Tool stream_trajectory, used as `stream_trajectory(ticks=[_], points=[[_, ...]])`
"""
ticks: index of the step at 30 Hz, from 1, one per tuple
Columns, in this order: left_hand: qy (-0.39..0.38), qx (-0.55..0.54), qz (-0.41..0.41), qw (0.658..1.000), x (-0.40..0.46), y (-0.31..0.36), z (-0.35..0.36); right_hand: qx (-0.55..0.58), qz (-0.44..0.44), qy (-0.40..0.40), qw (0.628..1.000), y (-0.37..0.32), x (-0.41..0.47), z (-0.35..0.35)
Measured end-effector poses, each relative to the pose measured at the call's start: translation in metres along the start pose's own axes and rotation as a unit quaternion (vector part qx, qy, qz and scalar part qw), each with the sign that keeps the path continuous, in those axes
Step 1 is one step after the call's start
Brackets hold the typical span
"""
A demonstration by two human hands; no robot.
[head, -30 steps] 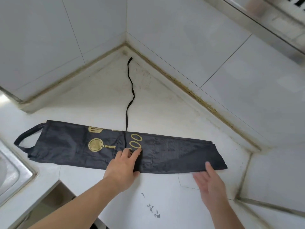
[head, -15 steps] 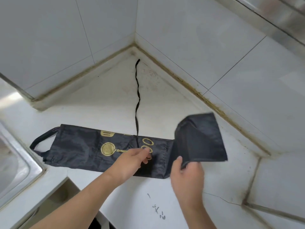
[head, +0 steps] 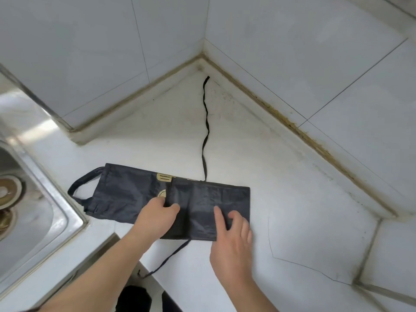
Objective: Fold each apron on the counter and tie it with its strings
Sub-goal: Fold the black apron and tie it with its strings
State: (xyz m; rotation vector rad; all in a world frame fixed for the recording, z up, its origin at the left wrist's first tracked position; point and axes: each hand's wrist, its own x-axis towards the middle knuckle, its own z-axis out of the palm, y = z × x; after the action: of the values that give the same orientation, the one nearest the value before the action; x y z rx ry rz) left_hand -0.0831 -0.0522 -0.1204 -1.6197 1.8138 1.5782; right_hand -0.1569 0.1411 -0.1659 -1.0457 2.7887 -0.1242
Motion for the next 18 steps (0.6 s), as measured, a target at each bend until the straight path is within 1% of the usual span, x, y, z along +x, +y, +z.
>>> stream_trajectory(ticks=[2,3,5,7,8,10,11,12,13,15,17,18], points=[[0.021,0.013,-0.007,1.000,0.003,-0.002,0.004,0.012,0.063,-0.011,0.998,0.012,0.002,-0.001],[0.030,0.018,-0.009,0.999,0.005,-0.004,0.007,0.027,0.111,-0.018,0.993,0.019,0.004,-0.004],[0.037,0.009,-0.011,0.999,0.005,-0.004,0.010,0.087,0.202,-0.028,0.975,0.031,0.006,-0.003],[0.010,-0.005,-0.028,1.000,0.002,-0.003,0.012,0.171,0.247,-0.034,0.953,0.036,0.006,-0.005],[-0.005,0.025,-0.028,0.999,-0.001,-0.001,0.013,0.216,0.253,-0.025,0.943,0.035,0.006,-0.007],[-0.008,0.140,0.005,0.990,-0.001,-0.002,0.016,0.322,0.266,0.007,0.909,0.032,0.005,-0.012],[0.003,0.174,0.025,0.985,0.000,-0.003,0.017,0.371,0.284,0.028,0.884,0.030,0.006,-0.016],[0.007,0.177,0.041,0.983,0.001,-0.004,0.016,0.410,0.312,0.042,0.856,0.031,0.008,-0.019],[0.002,0.154,0.055,0.987,0.003,-0.005,0.014,0.433,0.342,0.046,0.833,0.033,0.010,-0.020],[-0.026,0.075,0.068,0.994,0.002,-0.004,0.007,0.450,0.388,0.028,0.804,0.040,0.014,-0.019],[-0.039,0.016,0.068,0.997,0.001,-0.005,-0.001,0.477,0.398,0.021,0.783,0.042,0.017,-0.021],[-0.042,0.014,0.070,0.997,0.000,-0.006,-0.005,0.486,0.396,0.022,0.779,0.042,0.017,-0.022]])
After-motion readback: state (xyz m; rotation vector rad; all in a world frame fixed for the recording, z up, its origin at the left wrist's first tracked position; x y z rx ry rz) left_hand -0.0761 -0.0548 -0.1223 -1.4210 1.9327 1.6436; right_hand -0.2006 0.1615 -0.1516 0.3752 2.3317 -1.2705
